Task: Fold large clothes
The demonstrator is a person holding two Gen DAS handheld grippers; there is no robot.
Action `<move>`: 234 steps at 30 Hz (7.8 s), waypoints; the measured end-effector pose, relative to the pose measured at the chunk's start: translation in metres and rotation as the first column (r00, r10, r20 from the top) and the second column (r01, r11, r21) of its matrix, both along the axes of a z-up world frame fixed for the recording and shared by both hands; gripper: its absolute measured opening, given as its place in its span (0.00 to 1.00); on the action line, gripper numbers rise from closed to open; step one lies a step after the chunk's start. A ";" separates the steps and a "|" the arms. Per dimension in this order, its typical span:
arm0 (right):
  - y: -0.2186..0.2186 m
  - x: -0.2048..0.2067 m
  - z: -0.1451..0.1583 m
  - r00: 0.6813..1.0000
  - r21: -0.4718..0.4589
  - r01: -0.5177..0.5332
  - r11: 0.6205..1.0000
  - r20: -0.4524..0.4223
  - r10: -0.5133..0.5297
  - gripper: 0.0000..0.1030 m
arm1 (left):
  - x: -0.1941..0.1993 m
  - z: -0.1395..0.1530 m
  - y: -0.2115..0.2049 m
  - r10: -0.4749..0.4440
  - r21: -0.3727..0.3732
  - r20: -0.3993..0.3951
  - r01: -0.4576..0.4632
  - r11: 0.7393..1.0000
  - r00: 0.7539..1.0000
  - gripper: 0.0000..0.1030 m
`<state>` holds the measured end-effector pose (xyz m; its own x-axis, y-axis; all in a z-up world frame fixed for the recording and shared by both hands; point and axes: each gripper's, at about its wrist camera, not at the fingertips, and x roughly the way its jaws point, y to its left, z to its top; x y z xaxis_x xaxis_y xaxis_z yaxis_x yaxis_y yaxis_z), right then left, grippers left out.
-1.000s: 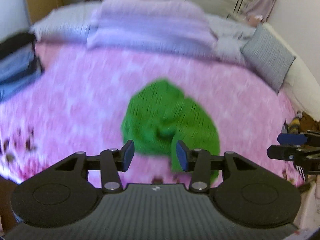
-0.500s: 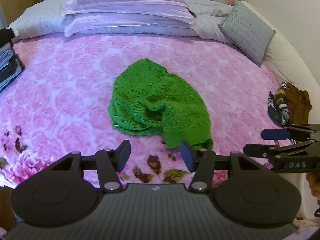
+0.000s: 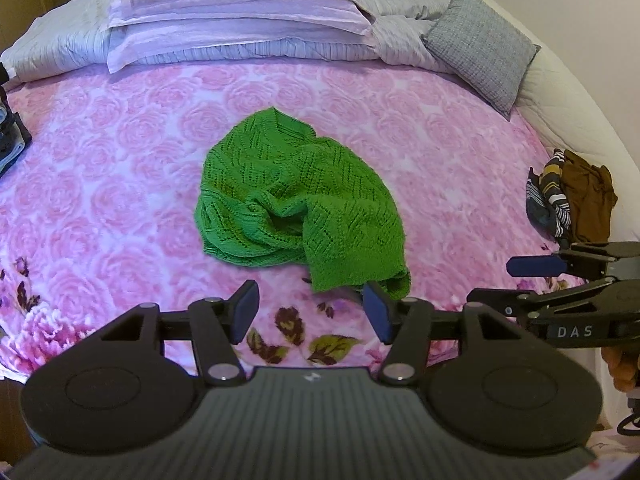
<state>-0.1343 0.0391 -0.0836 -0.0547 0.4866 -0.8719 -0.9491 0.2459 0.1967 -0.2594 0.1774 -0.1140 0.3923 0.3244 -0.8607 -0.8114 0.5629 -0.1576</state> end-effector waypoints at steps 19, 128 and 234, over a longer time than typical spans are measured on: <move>-0.031 0.121 -0.054 0.984 -0.104 0.169 0.980 -0.043 -0.174 0.63 | 0.071 -0.071 0.003 0.026 -0.065 -0.053 -0.030 0.997 0.998 0.65; 0.361 -0.025 -0.234 0.943 0.223 -0.047 0.974 -0.311 0.116 0.01 | -0.277 -0.214 0.368 0.476 -0.171 0.153 -0.451 0.876 0.866 0.01; 0.316 0.154 -0.224 0.849 0.172 0.467 0.867 -0.362 -0.386 0.68 | -0.105 -0.222 0.536 -0.137 -0.067 0.142 0.148 0.987 0.980 0.38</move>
<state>0.0200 0.3552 -0.3073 -0.0349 0.7176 -0.6955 -0.6420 0.5173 0.5659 -0.3640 0.7129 -0.3365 0.5449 0.1921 -0.8162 -0.6918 0.6530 -0.3082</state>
